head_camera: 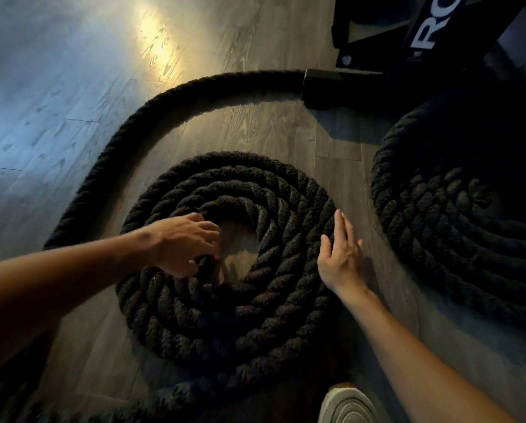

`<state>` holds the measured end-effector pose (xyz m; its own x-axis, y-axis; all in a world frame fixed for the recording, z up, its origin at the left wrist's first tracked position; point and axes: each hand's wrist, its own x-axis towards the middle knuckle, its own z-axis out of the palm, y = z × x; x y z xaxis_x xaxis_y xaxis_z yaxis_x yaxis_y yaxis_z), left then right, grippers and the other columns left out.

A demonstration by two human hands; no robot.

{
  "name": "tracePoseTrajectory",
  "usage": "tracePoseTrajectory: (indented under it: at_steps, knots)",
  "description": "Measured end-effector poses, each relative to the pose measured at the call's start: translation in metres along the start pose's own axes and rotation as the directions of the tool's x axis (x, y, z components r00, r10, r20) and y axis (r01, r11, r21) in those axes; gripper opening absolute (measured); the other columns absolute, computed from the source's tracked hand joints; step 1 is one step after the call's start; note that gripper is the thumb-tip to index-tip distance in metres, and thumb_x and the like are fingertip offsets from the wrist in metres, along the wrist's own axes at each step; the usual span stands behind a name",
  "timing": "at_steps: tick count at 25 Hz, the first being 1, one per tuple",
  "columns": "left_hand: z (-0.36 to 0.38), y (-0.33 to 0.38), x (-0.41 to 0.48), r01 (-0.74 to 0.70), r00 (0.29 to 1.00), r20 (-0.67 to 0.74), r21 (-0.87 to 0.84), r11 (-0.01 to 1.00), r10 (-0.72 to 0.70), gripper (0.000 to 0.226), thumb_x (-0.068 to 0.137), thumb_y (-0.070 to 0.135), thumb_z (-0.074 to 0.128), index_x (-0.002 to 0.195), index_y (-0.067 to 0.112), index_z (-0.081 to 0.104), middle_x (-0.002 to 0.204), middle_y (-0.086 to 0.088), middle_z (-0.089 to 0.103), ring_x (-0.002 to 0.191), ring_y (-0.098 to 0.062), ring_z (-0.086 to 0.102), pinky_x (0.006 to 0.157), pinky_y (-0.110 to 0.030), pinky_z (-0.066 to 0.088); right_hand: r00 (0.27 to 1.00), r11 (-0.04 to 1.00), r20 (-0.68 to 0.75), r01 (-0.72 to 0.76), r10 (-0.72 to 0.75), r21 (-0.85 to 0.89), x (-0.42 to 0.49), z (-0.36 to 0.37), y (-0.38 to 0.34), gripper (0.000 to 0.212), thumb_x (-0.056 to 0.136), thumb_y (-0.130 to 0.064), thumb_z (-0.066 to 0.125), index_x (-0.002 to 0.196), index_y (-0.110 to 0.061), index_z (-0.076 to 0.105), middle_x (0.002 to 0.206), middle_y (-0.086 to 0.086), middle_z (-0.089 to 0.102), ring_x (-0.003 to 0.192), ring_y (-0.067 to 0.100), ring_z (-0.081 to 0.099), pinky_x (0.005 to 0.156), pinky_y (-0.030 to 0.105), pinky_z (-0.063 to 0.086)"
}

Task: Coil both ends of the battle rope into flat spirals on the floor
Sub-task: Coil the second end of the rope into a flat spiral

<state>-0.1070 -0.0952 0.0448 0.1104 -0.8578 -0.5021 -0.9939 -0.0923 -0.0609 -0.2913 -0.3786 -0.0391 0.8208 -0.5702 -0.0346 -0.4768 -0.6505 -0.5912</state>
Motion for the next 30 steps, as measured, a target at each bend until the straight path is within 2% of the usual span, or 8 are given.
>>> tracePoseTrajectory:
  at_steps: [2,4,9,13,19,23,27,30]
  knots:
    - [0.003,-0.016,-0.005,-0.041,0.990,0.137,0.096,0.995,0.028,0.066,0.081,0.055,0.047,0.145,0.042,0.037,0.151,0.011,0.039,0.150,-0.017,0.018,0.118,-0.044,0.022,1.000,1.000,0.018,-0.009,0.009,-0.013,0.003,-0.001,0.004,0.060,0.104,-0.030,0.039,0.159,-0.018,0.018,0.164,0.006,0.024,0.146,0.029,0.033,0.116,0.055,0.023]
    - [0.011,-0.019,-0.003,-0.067,0.989,0.138,0.137,0.988,0.048,0.060,0.093,0.064,0.039,0.148,0.044,0.028,0.154,0.011,0.033,0.152,-0.018,0.012,0.117,-0.046,0.023,0.999,1.000,0.033,-0.016,0.016,0.000,0.005,-0.001,0.008,0.060,0.104,-0.031,0.038,0.159,-0.019,0.018,0.164,0.005,0.024,0.146,0.028,0.032,0.116,0.054,0.024]
    - [0.020,-0.007,0.001,0.043,0.998,0.041,0.236,0.971,-0.054,0.065,0.092,0.076,0.025,0.138,0.033,0.039,0.143,0.004,0.044,0.139,-0.021,0.033,0.099,-0.047,0.037,1.000,0.999,0.018,-0.023,0.022,0.040,0.004,-0.002,0.004,0.060,0.104,-0.029,0.042,0.159,-0.020,0.020,0.164,0.006,0.024,0.145,0.028,0.031,0.117,0.050,0.024]
    - [0.029,0.045,0.024,0.286,0.951,-0.158,0.118,0.951,-0.267,0.065,0.094,0.073,0.024,0.118,0.022,0.055,0.112,-0.004,0.061,0.103,-0.028,0.055,0.085,-0.043,0.040,0.980,0.952,-0.031,-0.182,0.196,0.246,-0.031,0.002,-0.014,0.069,0.102,-0.025,0.051,0.160,-0.014,0.014,0.163,0.019,0.012,0.145,0.038,0.026,0.116,0.044,0.028]
    - [0.024,0.056,0.038,0.497,0.864,-0.054,-0.069,0.865,-0.500,0.076,0.085,0.082,0.026,0.124,0.023,0.052,0.112,-0.004,0.064,0.098,-0.029,0.058,0.072,-0.036,0.036,0.991,0.990,0.010,-0.137,0.137,0.029,-0.133,0.031,-0.031,0.078,0.101,-0.053,0.034,0.159,-0.009,0.006,0.166,0.013,-0.015,0.154,0.032,-0.003,0.124,0.048,0.012]
    - [0.020,0.054,0.042,0.574,0.803,-0.060,-0.194,0.796,-0.593,0.070,0.086,0.081,0.037,0.118,0.020,0.052,0.108,-0.004,0.067,0.101,-0.030,0.061,0.079,-0.037,0.046,0.996,0.999,0.076,-0.045,0.044,0.013,-0.085,0.024,-0.026,0.085,0.097,-0.054,0.046,0.160,-0.011,0.007,0.166,0.009,-0.018,0.154,0.029,-0.005,0.124,0.046,0.014]
    - [0.016,0.013,0.017,0.396,0.884,-0.084,-0.388,0.832,-0.460,0.057,0.086,0.067,0.058,0.126,0.027,0.054,0.116,0.001,0.064,0.113,-0.024,0.062,0.092,-0.034,0.047,0.967,0.996,0.241,0.087,-0.089,0.019,-0.017,0.011,-0.019,0.087,0.096,-0.059,0.046,0.160,-0.020,0.002,0.164,-0.006,-0.025,0.153,0.023,-0.003,0.117,0.044,0.027]
    - [0.026,-0.017,-0.005,0.349,0.937,-0.008,-0.052,0.936,-0.350,0.063,0.092,0.070,0.041,0.140,0.031,0.048,0.133,0.006,0.057,0.142,-0.021,0.038,0.119,-0.050,0.022,0.963,0.996,0.261,0.082,-0.072,-0.028,0.002,0.008,-0.025,0.086,0.097,-0.057,0.045,0.160,-0.021,0.001,0.165,-0.001,-0.025,0.154,0.022,-0.009,0.120,0.047,0.024]
